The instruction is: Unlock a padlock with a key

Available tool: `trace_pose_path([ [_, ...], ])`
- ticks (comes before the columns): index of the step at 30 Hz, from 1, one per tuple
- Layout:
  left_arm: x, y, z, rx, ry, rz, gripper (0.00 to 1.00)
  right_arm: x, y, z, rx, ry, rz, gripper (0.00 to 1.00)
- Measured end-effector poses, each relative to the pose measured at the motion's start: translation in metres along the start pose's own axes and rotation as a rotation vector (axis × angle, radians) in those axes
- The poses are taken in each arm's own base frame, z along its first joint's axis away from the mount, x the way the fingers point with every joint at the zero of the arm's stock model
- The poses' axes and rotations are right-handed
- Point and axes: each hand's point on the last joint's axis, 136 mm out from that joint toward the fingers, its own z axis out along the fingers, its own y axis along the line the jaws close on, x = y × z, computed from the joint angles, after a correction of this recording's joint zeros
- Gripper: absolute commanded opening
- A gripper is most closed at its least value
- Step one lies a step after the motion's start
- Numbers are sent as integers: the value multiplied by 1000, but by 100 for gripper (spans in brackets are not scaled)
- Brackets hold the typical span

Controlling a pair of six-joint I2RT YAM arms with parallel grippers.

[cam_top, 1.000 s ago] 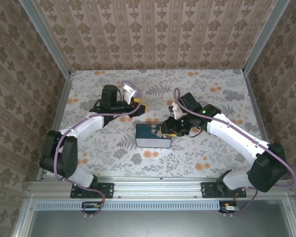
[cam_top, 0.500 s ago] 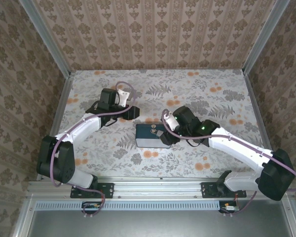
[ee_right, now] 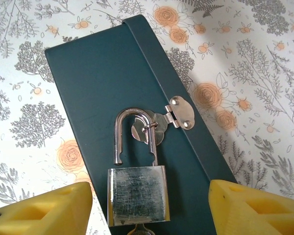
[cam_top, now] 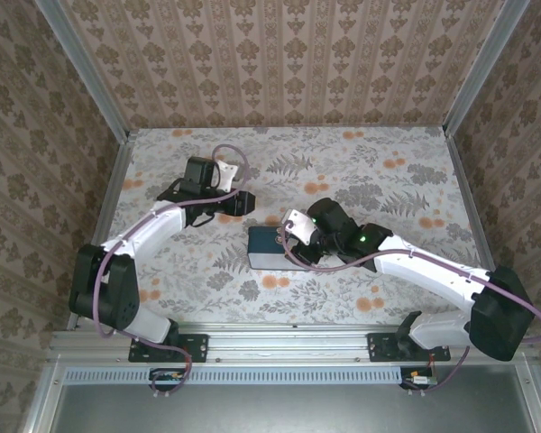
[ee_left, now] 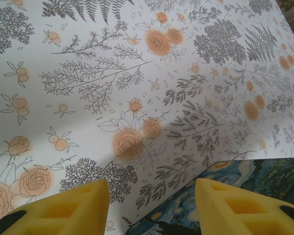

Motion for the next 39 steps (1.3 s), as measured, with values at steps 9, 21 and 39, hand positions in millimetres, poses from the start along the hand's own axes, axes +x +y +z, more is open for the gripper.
trace_pose_path([
  [9, 2, -12, 7, 3, 31, 58, 50, 2, 0, 12, -5, 19, -66, 52],
  [21, 19, -15, 19, -2, 96, 73, 47, -2, 0, 6, -61, 25, -14, 28],
  [39, 26, -39, 23, 19, 122, 209, 47, -7, -29, -6, -292, 113, 798, 20],
])
